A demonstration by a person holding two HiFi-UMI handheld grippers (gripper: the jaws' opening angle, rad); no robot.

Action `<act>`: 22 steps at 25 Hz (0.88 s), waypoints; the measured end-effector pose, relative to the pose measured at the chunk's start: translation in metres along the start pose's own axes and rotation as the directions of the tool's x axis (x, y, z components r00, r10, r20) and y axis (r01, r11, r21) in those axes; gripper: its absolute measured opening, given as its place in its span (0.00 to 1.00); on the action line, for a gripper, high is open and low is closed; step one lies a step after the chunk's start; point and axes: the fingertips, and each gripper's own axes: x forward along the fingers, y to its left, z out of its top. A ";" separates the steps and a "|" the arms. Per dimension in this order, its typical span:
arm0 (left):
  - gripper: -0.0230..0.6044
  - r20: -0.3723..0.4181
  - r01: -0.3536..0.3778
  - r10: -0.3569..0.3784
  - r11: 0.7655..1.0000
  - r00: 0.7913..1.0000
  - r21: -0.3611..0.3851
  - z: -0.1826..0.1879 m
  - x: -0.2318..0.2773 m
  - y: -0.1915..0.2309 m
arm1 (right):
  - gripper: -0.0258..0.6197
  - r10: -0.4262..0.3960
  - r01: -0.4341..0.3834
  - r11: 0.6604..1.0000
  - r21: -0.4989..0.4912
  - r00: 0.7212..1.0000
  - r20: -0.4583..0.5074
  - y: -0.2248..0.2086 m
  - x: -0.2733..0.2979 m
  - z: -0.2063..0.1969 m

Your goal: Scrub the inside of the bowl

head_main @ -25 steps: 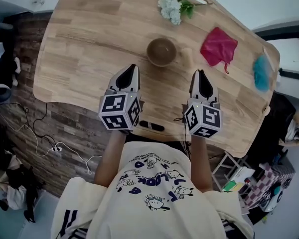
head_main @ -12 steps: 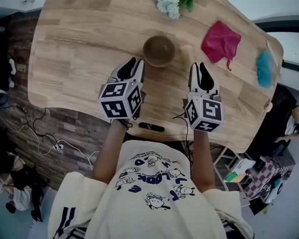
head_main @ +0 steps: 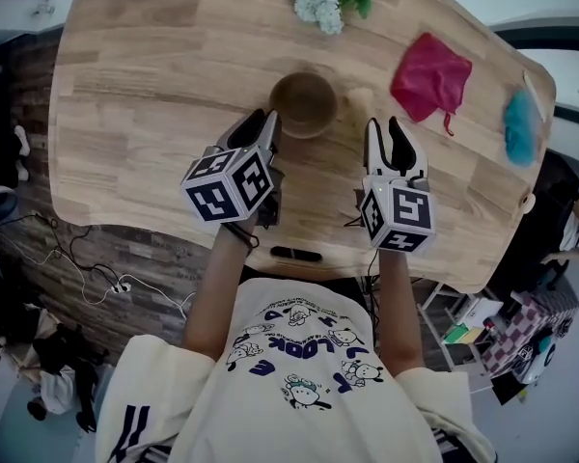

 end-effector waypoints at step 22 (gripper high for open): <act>0.19 -0.042 -0.012 0.010 0.998 0.999 -0.065 -0.002 0.031 0.009 | 0.21 0.022 -0.020 1.000 0.021 0.993 -0.119 -0.002 0.032 -0.035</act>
